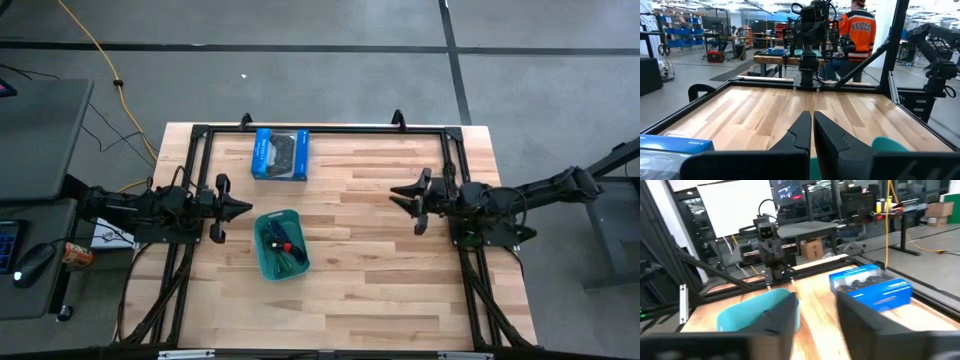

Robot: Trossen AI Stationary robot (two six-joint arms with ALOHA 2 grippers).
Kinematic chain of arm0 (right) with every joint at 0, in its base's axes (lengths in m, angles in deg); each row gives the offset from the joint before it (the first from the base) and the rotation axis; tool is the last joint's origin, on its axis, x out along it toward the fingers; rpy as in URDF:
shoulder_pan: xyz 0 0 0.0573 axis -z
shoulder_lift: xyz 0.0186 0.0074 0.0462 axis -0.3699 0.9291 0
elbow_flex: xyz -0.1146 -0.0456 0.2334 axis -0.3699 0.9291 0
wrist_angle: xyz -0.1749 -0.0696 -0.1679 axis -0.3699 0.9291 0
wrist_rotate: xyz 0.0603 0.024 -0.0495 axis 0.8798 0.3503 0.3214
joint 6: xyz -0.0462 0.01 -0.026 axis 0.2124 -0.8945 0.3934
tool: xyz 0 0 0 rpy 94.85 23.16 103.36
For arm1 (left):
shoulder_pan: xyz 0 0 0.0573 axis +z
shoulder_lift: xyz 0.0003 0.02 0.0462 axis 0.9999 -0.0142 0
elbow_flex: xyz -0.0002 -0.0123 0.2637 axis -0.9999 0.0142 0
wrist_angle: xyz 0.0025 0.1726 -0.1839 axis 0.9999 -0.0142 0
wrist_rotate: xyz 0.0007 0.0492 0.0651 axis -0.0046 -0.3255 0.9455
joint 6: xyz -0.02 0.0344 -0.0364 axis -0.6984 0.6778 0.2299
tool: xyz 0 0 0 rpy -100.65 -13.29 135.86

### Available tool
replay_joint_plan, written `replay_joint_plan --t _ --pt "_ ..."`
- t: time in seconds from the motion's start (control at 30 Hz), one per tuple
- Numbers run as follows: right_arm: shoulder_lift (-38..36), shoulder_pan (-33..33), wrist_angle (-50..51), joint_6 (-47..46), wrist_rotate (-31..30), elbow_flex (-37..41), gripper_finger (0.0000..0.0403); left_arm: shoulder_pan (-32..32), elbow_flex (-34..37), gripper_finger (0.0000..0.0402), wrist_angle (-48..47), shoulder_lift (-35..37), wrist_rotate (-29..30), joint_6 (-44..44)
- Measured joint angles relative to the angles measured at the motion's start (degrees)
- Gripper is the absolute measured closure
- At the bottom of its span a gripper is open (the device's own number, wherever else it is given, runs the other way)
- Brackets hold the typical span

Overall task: Pick and place USB-C Cables
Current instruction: Return to Home Position

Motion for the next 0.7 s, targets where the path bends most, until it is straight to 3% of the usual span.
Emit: replay_joint_plan --t 0.1,0.17,0.27,0.37,0.7 --pt "-5.20 0.00 4.55 0.20 -1.44 0.00 0.0357 0.00 0.00 0.0400 0.02 0.00 0.02 0.00" --pt "-9.22 0.00 7.10 0.74 -1.66 0.00 0.0389 0.00 0.00 0.0401 0.02 0.00 0.02 0.00" --pt "-14.95 0.00 12.90 -1.50 -0.92 -0.02 0.0379 0.00 0.00 0.0399 0.02 0.00 0.03 0.00" --pt "-19.22 0.00 15.93 -3.03 0.00 1.69 0.0394 0.00 0.00 0.0398 0.02 0.00 0.04 0.00" --pt "-31.24 0.00 10.94 0.74 5.96 12.95 0.0400 0.00 -0.02 0.0400 0.04 0.00 0.15 0.02"
